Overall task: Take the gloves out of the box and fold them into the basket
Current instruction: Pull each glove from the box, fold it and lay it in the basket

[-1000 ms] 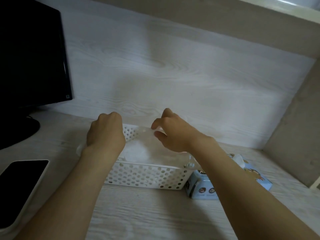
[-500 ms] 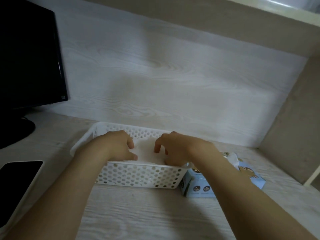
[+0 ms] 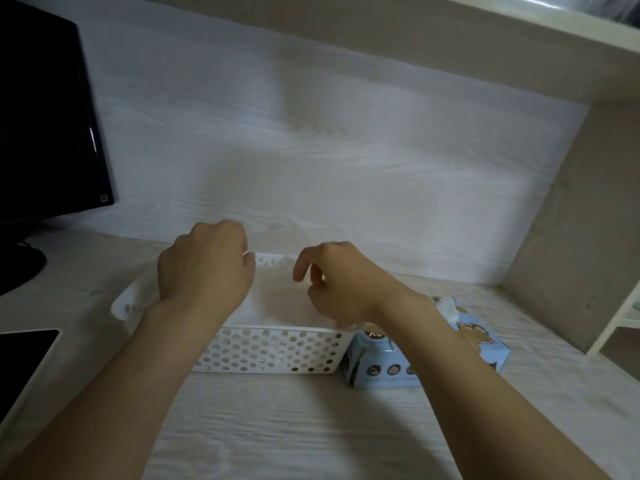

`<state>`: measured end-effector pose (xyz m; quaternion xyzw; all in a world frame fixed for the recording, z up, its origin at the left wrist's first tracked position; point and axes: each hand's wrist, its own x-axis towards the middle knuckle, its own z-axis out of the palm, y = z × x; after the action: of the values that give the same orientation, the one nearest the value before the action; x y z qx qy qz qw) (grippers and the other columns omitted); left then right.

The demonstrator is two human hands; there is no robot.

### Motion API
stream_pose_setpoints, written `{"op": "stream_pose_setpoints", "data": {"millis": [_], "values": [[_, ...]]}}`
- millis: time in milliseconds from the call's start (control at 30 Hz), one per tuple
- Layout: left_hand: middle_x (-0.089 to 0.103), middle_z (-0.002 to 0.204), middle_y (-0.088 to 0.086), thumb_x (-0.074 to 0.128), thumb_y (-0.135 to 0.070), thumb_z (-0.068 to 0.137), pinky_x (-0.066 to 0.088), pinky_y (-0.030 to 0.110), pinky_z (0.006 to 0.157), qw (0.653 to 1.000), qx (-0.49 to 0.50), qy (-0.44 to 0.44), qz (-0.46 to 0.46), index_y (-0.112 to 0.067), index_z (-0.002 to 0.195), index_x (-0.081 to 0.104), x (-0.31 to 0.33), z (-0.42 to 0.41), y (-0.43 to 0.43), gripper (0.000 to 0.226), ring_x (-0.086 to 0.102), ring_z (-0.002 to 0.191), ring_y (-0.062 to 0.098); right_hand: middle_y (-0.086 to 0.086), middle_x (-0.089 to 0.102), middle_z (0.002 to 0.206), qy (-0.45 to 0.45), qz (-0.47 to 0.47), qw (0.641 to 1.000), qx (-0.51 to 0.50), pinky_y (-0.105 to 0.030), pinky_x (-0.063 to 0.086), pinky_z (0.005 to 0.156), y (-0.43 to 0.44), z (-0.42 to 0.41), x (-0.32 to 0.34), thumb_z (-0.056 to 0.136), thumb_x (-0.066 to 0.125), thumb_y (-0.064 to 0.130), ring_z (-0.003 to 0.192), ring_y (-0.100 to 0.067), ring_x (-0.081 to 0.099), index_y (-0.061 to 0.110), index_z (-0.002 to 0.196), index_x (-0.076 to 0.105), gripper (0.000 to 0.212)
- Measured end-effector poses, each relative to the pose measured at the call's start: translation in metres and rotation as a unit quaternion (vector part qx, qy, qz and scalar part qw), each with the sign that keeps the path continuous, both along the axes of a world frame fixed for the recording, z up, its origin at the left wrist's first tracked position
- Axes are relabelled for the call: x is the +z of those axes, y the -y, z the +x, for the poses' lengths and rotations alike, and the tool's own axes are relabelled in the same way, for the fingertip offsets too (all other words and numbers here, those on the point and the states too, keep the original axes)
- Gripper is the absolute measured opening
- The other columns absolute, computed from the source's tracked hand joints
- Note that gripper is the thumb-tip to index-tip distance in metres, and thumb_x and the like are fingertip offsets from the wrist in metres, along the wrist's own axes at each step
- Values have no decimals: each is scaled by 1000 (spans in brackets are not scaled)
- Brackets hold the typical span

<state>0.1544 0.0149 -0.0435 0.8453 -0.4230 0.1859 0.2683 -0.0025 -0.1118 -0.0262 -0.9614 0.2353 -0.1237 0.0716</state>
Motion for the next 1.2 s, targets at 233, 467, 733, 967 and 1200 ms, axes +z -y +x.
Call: {"op": "stream_pose_setpoints", "data": {"millis": [233,467,733,967,1200], "values": [[64,78,-12,49,-49,102,43,29,57,973,-196,91,-78,-29,89,69,-10,-65,12,31,60,66,13,9,60,74,217,-54,973,-64,-36,49,63,24,-50,-20,82,44,19,69,-11,56,19,91,69,26],[56,78,-9,54,-49,96,34,25,46,949,-251,177,-70,-26,85,66,-35,-105,29,29,55,55,14,11,57,100,127,15,988,-84,-38,48,88,42,-101,-37,74,48,49,96,-7,54,35,117,62,48],[61,105,-1,40,-18,84,48,35,67,924,-289,251,-11,-20,107,67,-57,-122,39,35,51,88,21,14,67,110,199,79,974,-69,-19,52,86,55,-132,-47,83,86,44,100,-2,65,40,100,78,20],[67,85,-3,35,-42,107,36,44,77,915,-263,307,13,-21,100,74,-59,-125,37,45,48,88,27,12,77,86,280,113,951,-69,-20,56,74,59,-129,-54,91,84,21,85,-6,73,27,85,83,9],[70,85,-4,36,-55,105,38,43,75,909,-259,325,26,-22,104,76,-59,-124,40,52,48,86,25,15,75,78,321,27,938,-127,-23,56,67,67,-120,-62,97,76,32,73,-4,69,22,89,82,14]]}}
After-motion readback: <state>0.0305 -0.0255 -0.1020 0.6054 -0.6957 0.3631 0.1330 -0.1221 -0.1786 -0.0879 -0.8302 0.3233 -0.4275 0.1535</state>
